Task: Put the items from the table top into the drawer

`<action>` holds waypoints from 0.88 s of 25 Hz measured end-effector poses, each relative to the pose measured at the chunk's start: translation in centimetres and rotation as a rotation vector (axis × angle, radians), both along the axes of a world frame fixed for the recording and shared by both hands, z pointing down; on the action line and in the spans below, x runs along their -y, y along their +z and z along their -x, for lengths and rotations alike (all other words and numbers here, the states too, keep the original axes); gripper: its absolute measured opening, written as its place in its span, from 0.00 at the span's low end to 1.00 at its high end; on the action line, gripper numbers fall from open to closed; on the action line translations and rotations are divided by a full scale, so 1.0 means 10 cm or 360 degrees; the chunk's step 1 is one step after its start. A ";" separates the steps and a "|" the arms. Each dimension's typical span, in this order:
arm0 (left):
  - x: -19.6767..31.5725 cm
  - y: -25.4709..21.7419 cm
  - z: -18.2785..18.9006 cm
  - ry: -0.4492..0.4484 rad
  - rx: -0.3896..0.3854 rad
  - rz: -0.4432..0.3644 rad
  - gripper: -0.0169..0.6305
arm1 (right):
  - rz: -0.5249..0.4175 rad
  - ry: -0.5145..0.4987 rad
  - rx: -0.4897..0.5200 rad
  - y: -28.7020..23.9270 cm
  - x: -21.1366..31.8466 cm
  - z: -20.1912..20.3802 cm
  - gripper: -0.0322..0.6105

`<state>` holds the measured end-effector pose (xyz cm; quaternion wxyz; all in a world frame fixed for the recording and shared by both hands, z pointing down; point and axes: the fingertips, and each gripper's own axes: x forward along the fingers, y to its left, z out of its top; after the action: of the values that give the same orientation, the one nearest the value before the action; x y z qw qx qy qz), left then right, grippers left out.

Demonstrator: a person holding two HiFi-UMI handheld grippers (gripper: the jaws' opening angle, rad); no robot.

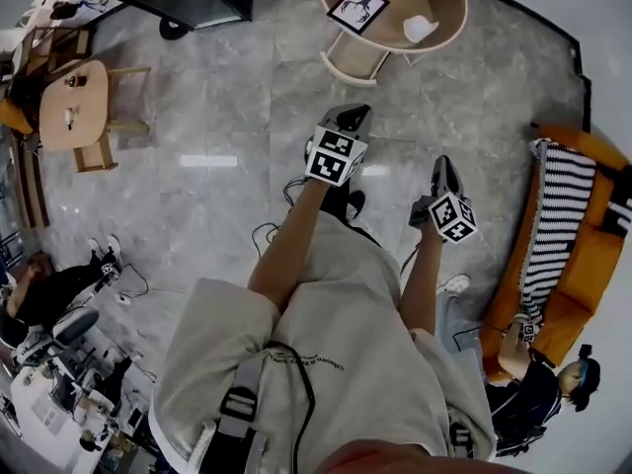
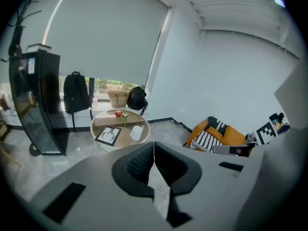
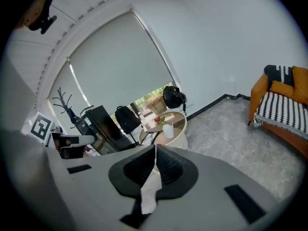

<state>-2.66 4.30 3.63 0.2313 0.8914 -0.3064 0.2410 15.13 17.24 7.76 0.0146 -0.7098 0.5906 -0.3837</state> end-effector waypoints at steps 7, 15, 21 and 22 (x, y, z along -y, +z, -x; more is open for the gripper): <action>0.92 0.73 -0.09 -0.0044 0.0009 0.0215 0.06 | 0.0153 -0.0052 -0.0050 0.47 1.10 -0.14 0.10; 1.47 1.62 -0.27 0.0101 0.0009 0.0334 0.06 | 0.0245 -0.0209 -0.0233 1.39 2.16 -0.19 0.11; 1.83 2.09 -0.60 0.0184 0.0029 0.0311 0.06 | 0.0207 -0.0238 -0.0350 1.86 2.87 -0.55 0.11; 1.93 2.15 -0.65 0.0178 0.0023 0.0300 0.06 | 0.0187 -0.0240 -0.0350 1.94 3.01 -0.59 0.11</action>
<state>3.79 -14.99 25.08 0.2982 0.8796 -0.2338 0.2876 21.00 -12.81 27.16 -0.1206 -0.7008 0.6167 -0.3377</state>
